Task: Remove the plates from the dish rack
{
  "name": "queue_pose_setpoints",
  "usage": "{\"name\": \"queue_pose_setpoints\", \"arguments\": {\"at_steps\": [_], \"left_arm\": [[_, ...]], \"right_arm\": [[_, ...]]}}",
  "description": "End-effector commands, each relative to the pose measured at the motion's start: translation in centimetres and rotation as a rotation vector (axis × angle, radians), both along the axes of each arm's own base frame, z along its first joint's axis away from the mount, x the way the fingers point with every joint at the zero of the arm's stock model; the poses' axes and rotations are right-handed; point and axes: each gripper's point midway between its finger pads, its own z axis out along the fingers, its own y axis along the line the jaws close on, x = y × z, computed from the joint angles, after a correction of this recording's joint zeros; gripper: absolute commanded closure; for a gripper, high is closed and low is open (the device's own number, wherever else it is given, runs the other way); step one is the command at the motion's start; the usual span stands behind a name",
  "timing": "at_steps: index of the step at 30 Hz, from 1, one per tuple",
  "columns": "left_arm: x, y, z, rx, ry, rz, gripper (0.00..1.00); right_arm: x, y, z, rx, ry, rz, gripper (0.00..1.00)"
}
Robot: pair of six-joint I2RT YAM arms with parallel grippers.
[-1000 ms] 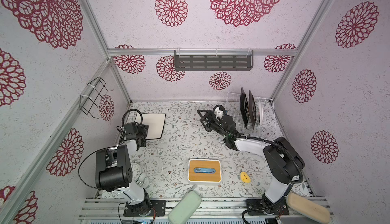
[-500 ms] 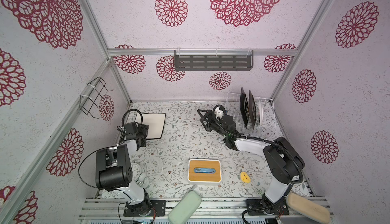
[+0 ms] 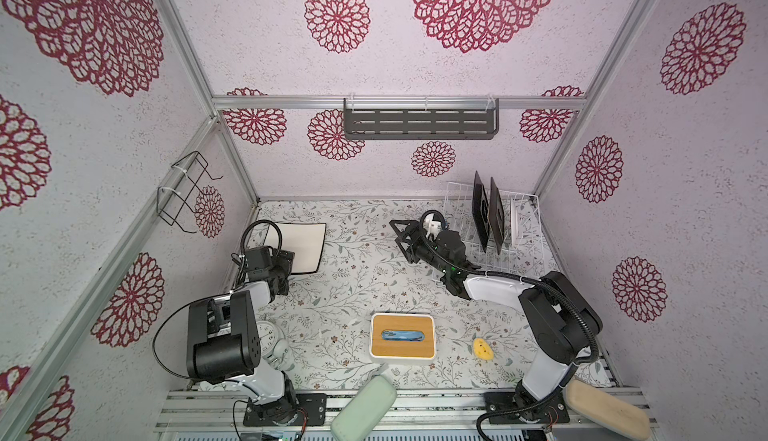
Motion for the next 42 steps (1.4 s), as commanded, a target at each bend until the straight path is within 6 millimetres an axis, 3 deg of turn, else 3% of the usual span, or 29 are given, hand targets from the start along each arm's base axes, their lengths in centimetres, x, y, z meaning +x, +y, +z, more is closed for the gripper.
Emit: {"name": "queue_pose_setpoints", "arguments": {"at_steps": [1, 8, 19, 27, 37, 42], "left_arm": [[0.1, 0.0, 1.9, 0.034, -0.058, -0.015, 0.03], [-0.8, -0.7, 4.0, 0.081, -0.111, -0.071, 0.03], [-3.7, -2.8, 8.9, 0.270, -0.194, -0.211, 0.03], [-5.6, -6.0, 10.6, 0.354, -0.244, -0.313, 0.03], [-6.5, -8.5, 11.4, 0.355, -0.329, -0.362, 0.03], [-6.7, -9.3, 12.1, 0.365, -0.344, -0.400, 0.03]], "right_arm": [[-0.5, -0.9, 3.8, 0.048, -0.083, -0.018, 0.09], [-0.8, -1.7, 3.1, -0.016, -0.084, -0.047, 0.09], [-1.4, -3.5, 5.3, -0.293, -0.194, -0.079, 0.08], [-2.0, -8.1, 7.4, -0.639, -0.277, -0.191, 0.07], [-2.5, -16.4, 7.8, -1.053, -0.227, -0.440, 0.05], [-2.0, -18.0, 8.3, -1.202, -0.191, -0.483, 0.04]]}}
